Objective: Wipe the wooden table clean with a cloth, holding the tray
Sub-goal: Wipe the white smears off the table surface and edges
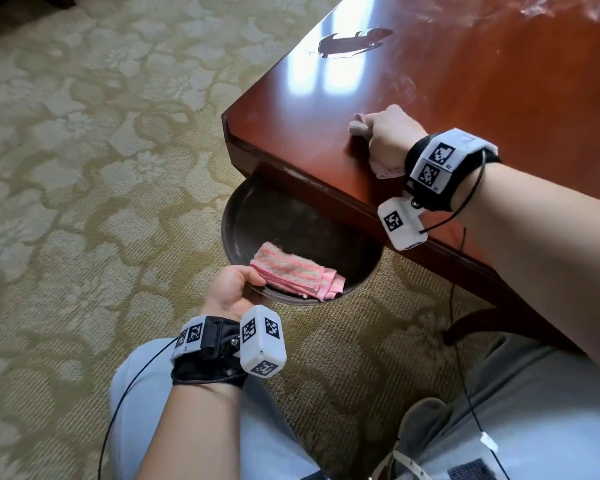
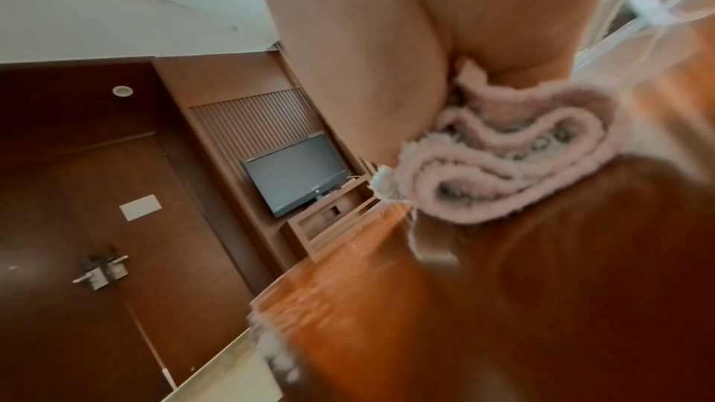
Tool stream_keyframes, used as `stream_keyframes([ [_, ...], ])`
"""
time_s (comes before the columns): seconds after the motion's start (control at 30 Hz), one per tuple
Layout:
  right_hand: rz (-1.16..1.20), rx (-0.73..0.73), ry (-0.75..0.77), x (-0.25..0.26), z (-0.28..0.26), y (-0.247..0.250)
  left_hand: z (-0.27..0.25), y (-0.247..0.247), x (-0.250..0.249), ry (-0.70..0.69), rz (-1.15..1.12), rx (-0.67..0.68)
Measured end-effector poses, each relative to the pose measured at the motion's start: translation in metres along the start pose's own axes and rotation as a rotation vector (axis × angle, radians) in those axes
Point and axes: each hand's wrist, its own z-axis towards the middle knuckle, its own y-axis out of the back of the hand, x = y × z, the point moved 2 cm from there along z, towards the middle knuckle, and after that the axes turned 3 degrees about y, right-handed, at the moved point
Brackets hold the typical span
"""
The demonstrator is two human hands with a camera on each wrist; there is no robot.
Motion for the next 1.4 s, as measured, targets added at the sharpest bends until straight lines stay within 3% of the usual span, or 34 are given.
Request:
stream_keyframes([
  [0.2,-0.002,0.029,0.263,0.054,-0.001,-0.026,-0.008,-0.001,-0.001,-0.012,-0.015,0.070],
  [0.3,0.020,-0.036,0.354,0.064,-0.011,-0.034,-0.007,0.001,-0.001,-0.022,-0.011,0.061],
  [0.37,0.124,-0.031,0.415,0.072,-0.023,-0.034,-0.004,0.003,0.000,-0.031,-0.019,0.059],
  [0.43,0.233,-0.046,0.395,0.077,-0.034,-0.030,-0.003,0.005,0.001,-0.035,-0.021,0.060],
  [0.6,0.358,-0.251,0.268,0.064,-0.060,-0.020,-0.001,0.010,0.002,-0.022,-0.021,0.068],
  [0.73,0.360,-0.376,0.186,0.048,-0.076,-0.031,0.005,0.016,0.002,-0.016,-0.027,0.047],
  [0.93,0.312,-0.509,0.211,0.041,-0.097,-0.048,0.010,0.026,-0.002,-0.006,-0.045,0.057],
  [1.23,0.070,-0.585,0.298,0.046,-0.112,-0.060,0.009,0.031,-0.006,0.016,-0.072,0.054],
  [1.4,-0.014,-0.601,0.257,0.047,-0.112,-0.068,0.005,0.027,-0.008,0.007,-0.080,0.071],
])
